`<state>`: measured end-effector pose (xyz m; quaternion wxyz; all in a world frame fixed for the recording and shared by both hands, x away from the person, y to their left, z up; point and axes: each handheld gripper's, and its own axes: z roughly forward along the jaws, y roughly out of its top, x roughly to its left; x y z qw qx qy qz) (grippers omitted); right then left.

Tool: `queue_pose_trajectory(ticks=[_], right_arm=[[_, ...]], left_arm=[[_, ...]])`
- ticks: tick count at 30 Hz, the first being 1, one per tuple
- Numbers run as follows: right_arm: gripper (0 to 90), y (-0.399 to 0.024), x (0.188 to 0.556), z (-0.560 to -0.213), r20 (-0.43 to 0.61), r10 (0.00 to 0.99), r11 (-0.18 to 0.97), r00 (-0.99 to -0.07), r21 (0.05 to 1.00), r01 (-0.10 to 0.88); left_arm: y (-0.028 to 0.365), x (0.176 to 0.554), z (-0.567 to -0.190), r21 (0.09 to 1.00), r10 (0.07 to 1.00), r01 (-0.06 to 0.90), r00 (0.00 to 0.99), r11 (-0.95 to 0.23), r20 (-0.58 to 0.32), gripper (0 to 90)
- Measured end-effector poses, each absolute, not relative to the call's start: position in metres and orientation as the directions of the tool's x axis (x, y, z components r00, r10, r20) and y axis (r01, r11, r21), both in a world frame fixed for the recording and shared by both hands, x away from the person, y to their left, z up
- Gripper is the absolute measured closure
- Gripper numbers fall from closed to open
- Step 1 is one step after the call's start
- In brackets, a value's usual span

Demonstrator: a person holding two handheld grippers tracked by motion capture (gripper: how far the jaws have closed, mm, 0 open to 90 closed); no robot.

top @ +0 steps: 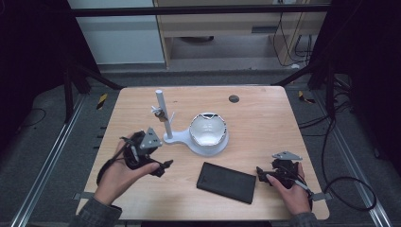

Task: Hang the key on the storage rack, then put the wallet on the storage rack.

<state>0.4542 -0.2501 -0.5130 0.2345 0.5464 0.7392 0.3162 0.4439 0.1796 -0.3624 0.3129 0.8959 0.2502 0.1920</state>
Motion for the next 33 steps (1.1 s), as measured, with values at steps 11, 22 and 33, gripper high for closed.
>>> queue_pose_trajectory(ticks=[11, 22, 33], right_arm=[[5.7, -0.256, 0.448, -0.506, 0.002, 0.953, 0.198, -0.302, 0.750, 0.632], [9.6, -0.252, 0.430, -0.489, -0.042, 0.951, 0.215, -0.306, 0.801, 0.559], [9.2, -0.248, 0.420, -0.483, -0.039, 0.930, 0.245, -0.366, 0.807, 0.538]], left_arm=[[0.152, 0.453, -0.439, 0.693, 0.553, 0.360, 0.831, -0.625, 0.068, 14.1], [0.142, 0.436, -0.467, 0.679, 0.518, 0.344, 0.853, -0.649, 0.064, 13.1], [0.143, 0.426, -0.463, 0.706, 0.533, 0.356, 0.845, -0.613, 0.036, 17.9]])
